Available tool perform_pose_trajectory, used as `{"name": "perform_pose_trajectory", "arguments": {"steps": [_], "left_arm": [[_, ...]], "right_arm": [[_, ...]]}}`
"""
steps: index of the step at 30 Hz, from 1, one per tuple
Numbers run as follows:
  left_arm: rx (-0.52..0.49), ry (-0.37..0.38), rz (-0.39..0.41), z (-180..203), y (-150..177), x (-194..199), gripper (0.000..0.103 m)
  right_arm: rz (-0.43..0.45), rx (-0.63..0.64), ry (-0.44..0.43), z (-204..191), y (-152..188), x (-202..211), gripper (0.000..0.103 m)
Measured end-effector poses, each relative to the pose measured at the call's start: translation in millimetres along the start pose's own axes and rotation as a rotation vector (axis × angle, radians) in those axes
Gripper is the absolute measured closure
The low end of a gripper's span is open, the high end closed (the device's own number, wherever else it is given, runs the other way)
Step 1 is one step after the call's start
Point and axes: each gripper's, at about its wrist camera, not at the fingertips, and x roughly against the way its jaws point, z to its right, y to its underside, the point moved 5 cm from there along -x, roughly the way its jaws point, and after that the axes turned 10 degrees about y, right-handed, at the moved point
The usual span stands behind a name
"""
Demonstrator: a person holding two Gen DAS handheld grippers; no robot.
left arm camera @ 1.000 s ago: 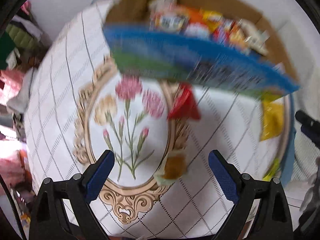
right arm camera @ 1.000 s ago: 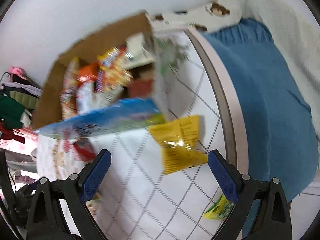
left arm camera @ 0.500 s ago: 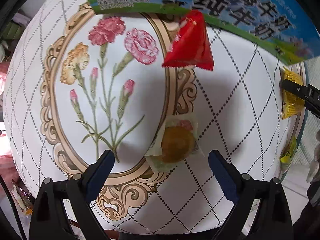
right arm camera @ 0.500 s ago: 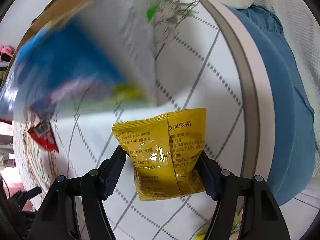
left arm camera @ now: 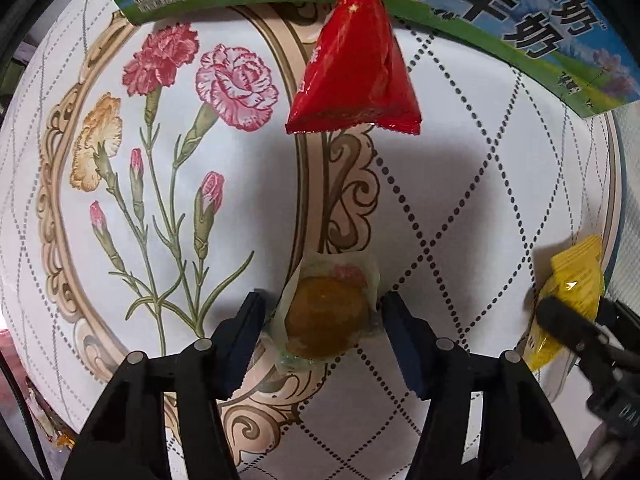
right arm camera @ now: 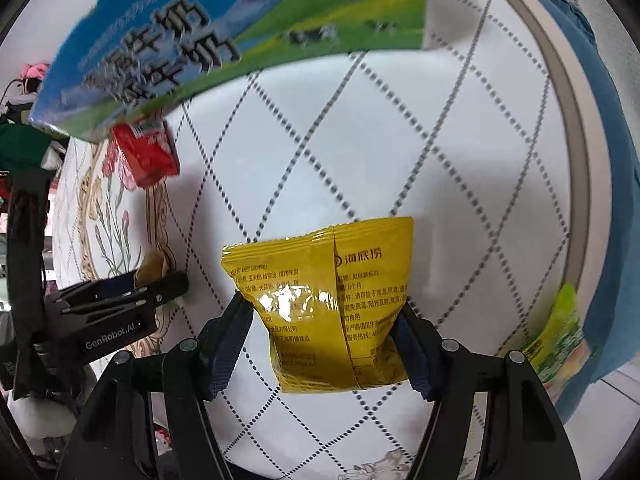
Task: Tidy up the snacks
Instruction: 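Grasp the round cake pack with the left tool while the right tool grasps the yellow bag, then carry both packs into the box and open both tools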
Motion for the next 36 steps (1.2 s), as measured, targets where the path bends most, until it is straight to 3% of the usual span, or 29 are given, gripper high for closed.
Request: {"name": "perform_pose_trajectory", "arguments": {"steps": [7,10,18,19,20,21,26,30,36], "left_arm": [[0.003,-0.016,0.003,-4,-1,-2,0.047],[0.002,-0.01,0.02,-4,0,13,0.048],[0.009,0.057,0.047,-4,12,44,0.051],[0.003,0.063,0.055,-1,12,49,0.058],[-0.004,0.067,0.07,2,12,58,0.071],[-0.012,0.082,0.077,5,10,65,0.074],[-0.024,0.102,0.085,7,0,71,0.069],[0.066,0.179,-0.042,-15,-1,45,0.066],[0.056,0.18,-0.154,-14,14,2,0.046]], "right_arm": [[-0.018,0.008,0.045,0,-6,-20,0.032],[0.007,0.01,0.041,-5,-3,-12,0.037],[0.034,-0.018,-0.051,-4,0,25,0.04],[0.041,-0.016,-0.063,-5,0,31,0.04],[0.05,-0.013,-0.075,-5,-2,38,0.041],[0.06,-0.011,-0.088,-10,-8,45,0.041],[0.113,0.015,-0.114,-16,-26,76,0.041],[0.108,0.001,-0.118,-8,-31,79,0.041],[0.07,-0.016,-0.125,-17,-21,56,0.041]]}}
